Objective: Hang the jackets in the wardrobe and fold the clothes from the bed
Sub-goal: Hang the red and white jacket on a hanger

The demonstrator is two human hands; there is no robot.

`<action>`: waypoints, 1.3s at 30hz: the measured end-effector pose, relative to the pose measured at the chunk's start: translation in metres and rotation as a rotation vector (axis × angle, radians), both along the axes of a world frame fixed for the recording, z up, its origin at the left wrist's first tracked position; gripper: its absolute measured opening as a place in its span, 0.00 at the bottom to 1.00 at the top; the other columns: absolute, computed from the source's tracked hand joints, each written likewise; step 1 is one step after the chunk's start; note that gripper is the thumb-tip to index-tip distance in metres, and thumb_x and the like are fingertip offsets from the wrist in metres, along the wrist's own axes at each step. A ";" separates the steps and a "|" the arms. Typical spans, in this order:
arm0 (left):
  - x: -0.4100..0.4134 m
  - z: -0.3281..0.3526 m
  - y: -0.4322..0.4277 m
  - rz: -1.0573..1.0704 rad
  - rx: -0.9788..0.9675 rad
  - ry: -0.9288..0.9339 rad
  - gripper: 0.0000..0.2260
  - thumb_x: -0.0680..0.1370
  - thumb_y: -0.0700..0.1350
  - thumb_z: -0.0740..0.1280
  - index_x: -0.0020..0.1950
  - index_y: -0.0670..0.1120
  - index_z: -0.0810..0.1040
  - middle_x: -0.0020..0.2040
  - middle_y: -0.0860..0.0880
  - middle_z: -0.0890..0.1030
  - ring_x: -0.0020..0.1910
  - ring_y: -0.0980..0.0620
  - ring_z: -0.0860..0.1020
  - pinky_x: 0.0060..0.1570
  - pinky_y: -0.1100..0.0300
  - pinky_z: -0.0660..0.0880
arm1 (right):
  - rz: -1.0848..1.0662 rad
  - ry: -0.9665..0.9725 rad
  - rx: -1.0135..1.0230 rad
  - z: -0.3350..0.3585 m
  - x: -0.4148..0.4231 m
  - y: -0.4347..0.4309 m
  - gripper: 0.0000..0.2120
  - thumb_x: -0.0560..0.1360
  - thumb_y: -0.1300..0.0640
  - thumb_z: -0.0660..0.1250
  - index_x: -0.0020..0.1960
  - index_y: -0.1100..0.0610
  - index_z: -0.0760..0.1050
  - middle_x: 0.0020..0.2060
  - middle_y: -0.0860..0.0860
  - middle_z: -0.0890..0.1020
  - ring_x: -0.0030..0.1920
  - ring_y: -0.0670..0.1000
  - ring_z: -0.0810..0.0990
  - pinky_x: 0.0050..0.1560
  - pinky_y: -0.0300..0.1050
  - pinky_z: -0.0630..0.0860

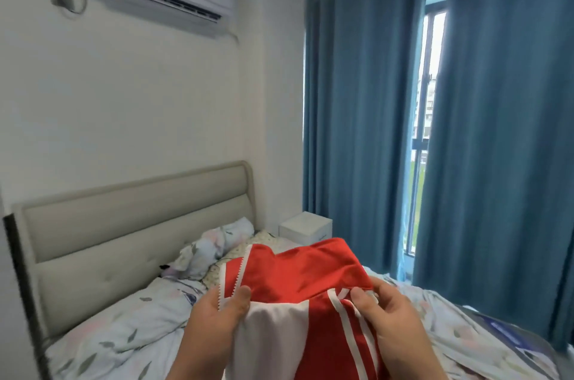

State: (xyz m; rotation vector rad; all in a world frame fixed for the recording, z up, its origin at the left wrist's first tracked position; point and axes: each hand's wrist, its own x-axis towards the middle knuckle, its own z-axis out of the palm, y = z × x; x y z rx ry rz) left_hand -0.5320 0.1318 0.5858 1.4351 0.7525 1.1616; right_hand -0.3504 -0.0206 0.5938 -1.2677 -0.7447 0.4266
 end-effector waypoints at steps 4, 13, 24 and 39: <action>-0.014 0.016 -0.031 0.109 0.090 0.040 0.08 0.75 0.37 0.71 0.39 0.47 0.83 0.34 0.54 0.85 0.33 0.64 0.81 0.32 0.75 0.71 | 0.080 -0.001 0.023 0.009 0.004 -0.015 0.13 0.73 0.69 0.70 0.40 0.53 0.86 0.37 0.57 0.86 0.34 0.46 0.83 0.35 0.32 0.77; -0.077 0.018 -0.093 0.374 0.042 0.022 0.09 0.75 0.33 0.70 0.42 0.47 0.83 0.32 0.55 0.84 0.32 0.64 0.81 0.35 0.77 0.72 | 0.324 0.012 0.006 0.013 -0.031 -0.016 0.08 0.72 0.71 0.70 0.41 0.59 0.84 0.33 0.54 0.86 0.31 0.44 0.83 0.31 0.29 0.74; -0.194 0.000 -0.107 0.620 -0.029 0.008 0.05 0.77 0.41 0.69 0.45 0.49 0.83 0.39 0.54 0.86 0.43 0.54 0.83 0.44 0.60 0.74 | 0.666 0.155 0.092 0.009 -0.139 0.026 0.13 0.74 0.71 0.67 0.40 0.58 0.85 0.36 0.60 0.84 0.33 0.51 0.82 0.31 0.36 0.77; -0.332 -0.047 0.007 0.717 -0.137 -0.096 0.09 0.71 0.51 0.71 0.47 0.48 0.83 0.44 0.49 0.87 0.49 0.43 0.83 0.56 0.47 0.75 | 0.775 0.088 -0.011 -0.014 -0.273 0.160 0.13 0.75 0.68 0.67 0.44 0.54 0.86 0.40 0.59 0.86 0.38 0.52 0.85 0.35 0.39 0.79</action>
